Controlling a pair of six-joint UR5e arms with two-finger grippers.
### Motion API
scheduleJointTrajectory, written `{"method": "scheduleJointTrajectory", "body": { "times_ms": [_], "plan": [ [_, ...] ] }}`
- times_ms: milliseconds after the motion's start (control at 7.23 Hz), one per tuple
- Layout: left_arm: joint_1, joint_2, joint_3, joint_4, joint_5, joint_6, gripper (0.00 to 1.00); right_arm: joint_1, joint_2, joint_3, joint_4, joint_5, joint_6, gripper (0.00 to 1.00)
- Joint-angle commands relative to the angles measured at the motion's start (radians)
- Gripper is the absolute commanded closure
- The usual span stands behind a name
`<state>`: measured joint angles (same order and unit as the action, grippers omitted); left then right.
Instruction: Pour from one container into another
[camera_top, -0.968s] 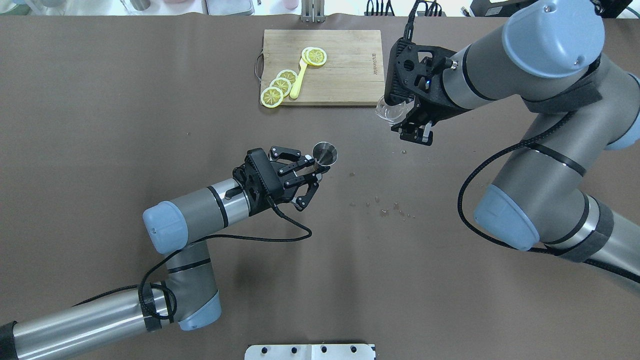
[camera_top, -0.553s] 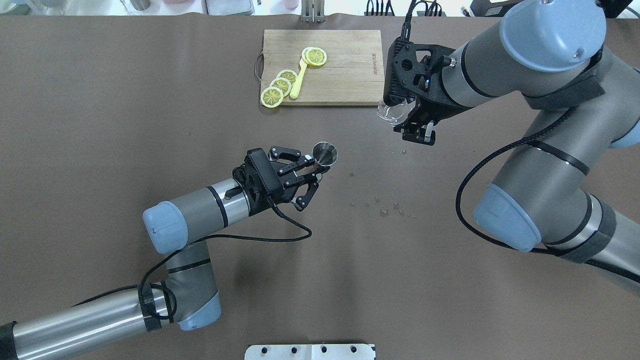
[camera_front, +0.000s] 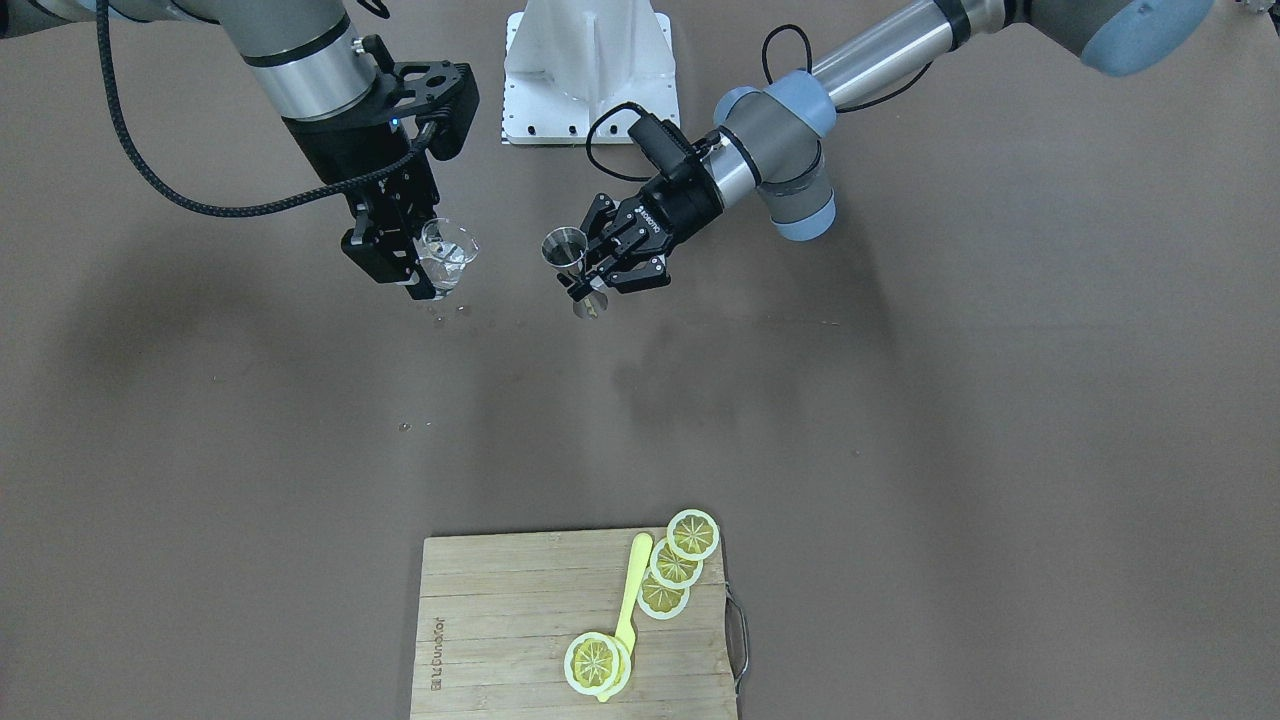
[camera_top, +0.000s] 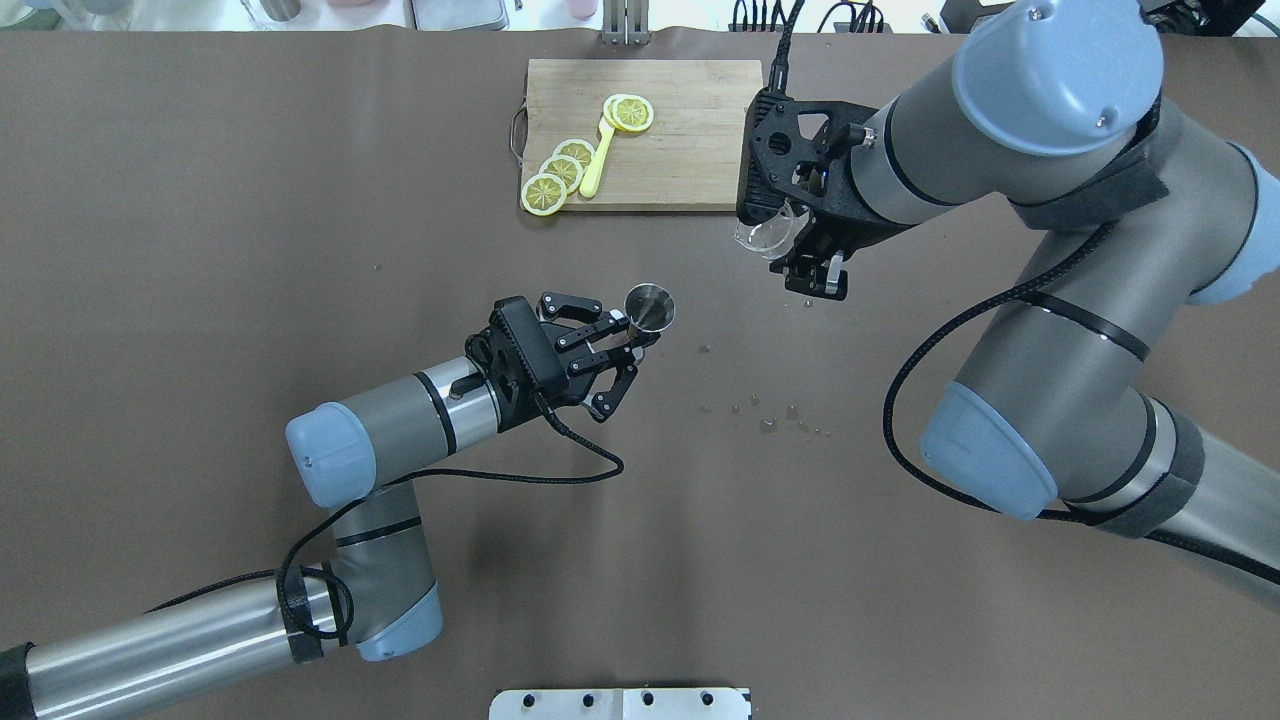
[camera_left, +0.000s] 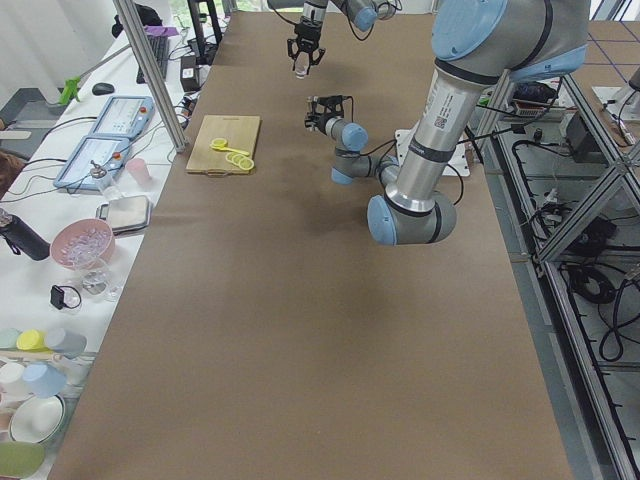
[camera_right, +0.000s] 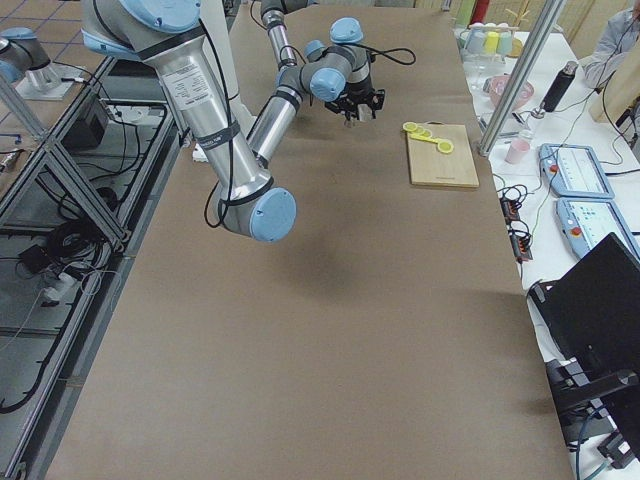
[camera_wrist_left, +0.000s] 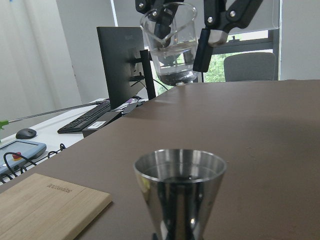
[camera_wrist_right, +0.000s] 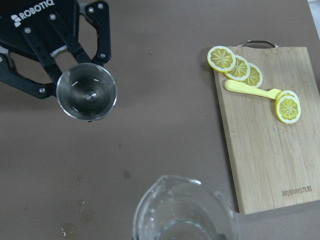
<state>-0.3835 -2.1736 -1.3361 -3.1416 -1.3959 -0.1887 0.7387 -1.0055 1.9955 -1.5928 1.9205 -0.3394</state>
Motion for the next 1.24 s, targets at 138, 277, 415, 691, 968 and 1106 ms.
{"method": "scheduleJointTrajectory", "body": {
  "times_ms": [138, 277, 415, 691, 968, 1106],
  "plan": [
    [0.000, 0.000, 0.000, 0.000, 0.000, 0.000, 1.00, -0.006, 0.001, -0.003, -0.003, -0.005, -0.001, 1.00],
    [0.000, 0.000, 0.000, 0.000, 0.000, 0.000, 1.00, -0.007, 0.008, -0.004, -0.004, -0.003, -0.001, 1.00],
    [0.000, 0.000, 0.000, 0.000, 0.000, 0.000, 1.00, -0.012, 0.021, -0.009, -0.006, -0.005, -0.001, 1.00],
    [0.000, -0.003, 0.002, 0.000, 0.000, 0.000, 1.00, -0.019, 0.044, -0.015, -0.045, -0.006, -0.003, 1.00],
    [0.000, -0.003, 0.002, 0.000, 0.000, 0.000, 1.00, -0.042, 0.065, -0.015, -0.107, -0.009, -0.009, 1.00],
    [0.000, -0.003, 0.002, 0.000, 0.000, 0.000, 1.00, -0.045, 0.085, -0.015, -0.151, -0.009, -0.016, 1.00]
  ]
}}
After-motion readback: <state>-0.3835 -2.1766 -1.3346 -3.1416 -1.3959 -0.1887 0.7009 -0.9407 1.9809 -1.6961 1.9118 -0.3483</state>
